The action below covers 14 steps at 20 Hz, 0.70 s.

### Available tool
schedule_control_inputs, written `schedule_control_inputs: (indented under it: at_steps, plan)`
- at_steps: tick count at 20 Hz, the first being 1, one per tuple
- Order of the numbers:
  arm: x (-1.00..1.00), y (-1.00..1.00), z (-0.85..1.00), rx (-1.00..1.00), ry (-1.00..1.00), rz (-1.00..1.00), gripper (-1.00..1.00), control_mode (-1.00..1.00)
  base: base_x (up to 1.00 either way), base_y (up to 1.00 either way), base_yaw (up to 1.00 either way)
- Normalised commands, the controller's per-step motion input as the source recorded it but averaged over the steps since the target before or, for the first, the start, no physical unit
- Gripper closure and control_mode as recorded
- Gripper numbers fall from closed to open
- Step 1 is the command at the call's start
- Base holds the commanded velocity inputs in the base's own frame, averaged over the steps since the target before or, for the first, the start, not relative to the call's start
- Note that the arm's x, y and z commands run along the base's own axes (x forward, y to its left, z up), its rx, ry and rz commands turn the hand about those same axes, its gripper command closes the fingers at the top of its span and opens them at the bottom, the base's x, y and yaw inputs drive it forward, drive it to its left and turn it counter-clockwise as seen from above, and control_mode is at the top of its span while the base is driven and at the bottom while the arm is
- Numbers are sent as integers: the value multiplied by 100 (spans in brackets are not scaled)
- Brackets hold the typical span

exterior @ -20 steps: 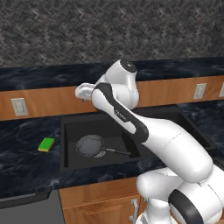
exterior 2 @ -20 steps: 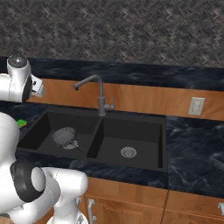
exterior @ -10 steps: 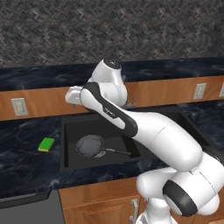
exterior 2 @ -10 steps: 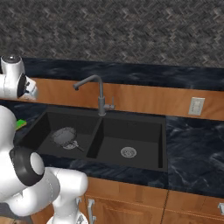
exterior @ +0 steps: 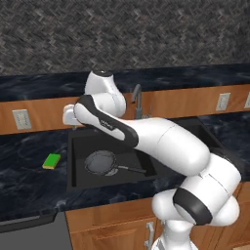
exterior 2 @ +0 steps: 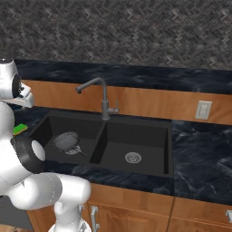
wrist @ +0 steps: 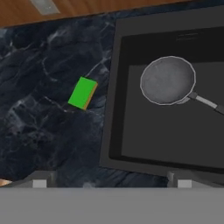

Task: Pick the pan and sponge and place them into the sink. Then turn on the water.

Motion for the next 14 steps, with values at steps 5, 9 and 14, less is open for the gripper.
schedule_control_inputs:
  at_steps: [5,9,14]
  plan:
    - [0,19,-33,0,2,0,-100,-100,0,0,0]
    - [0,20,-40,0,0,0,-100,-100,0,0,0]
    - [0,24,-52,0,0,0,-100,-100,0,0,0]
